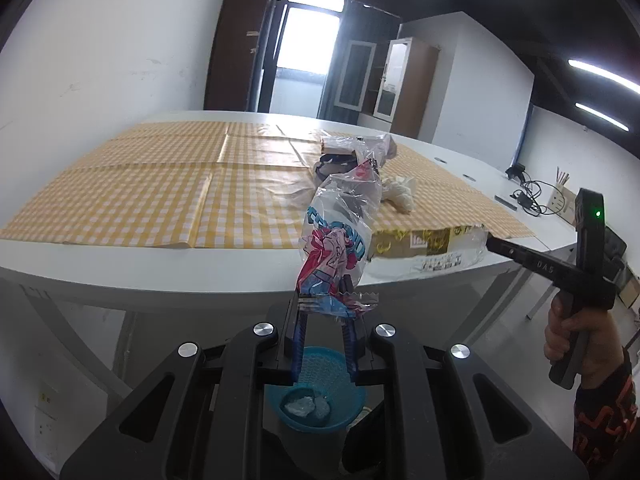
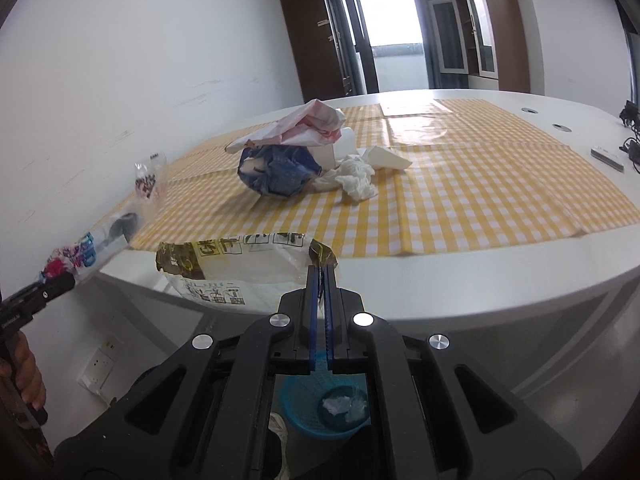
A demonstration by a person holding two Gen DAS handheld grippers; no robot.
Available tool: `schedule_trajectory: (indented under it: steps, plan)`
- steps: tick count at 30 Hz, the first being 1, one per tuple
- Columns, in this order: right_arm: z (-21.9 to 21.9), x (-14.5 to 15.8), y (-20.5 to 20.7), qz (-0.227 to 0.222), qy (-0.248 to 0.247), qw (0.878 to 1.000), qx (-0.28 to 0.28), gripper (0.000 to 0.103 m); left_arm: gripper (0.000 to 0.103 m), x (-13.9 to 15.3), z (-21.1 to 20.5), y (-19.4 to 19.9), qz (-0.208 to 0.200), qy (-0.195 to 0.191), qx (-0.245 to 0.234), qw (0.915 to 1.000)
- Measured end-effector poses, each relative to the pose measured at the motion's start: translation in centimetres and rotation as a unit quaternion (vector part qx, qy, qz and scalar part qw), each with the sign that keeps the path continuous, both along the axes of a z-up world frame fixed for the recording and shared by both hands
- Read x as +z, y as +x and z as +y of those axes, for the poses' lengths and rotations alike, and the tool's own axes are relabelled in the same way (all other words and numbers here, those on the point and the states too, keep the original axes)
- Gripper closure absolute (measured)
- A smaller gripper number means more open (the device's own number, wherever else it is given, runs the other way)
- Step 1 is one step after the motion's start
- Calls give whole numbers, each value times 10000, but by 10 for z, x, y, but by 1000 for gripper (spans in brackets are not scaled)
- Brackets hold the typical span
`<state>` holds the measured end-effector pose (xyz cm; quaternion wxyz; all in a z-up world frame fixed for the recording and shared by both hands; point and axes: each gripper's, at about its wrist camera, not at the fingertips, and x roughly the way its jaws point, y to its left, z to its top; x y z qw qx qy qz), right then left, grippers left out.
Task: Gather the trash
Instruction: 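Lift the bottle and package off the table and lower them over the blue basket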
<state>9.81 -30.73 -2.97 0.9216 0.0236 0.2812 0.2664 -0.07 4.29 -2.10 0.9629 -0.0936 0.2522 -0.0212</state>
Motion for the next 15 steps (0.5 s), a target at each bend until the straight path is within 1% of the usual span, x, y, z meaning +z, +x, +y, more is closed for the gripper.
schedule_trajectory:
  steps: [3,7,10,13,15]
  plan:
    - [-3,-5,-11,37,-8,10000,17,101,88,4,-3,-11,-47,56,20,10000]
    - [-7,-14,-25,104,-88,9999,57,101,88,4,-12,-27,-58,66,-94,9999]
    - [-9,-23,-35,161,-173,9997,70,101,88,-2,-26,-39,-6,167,-229,9996]
    - [-11,-35,-42,247,-265,9993,51,101,88,-14,-40,-50,142,360,-361,9986]
    - [-14,-45,-48,297,-368,9989,0,101,88,-21,-44,-56,227,400,-394,9982]
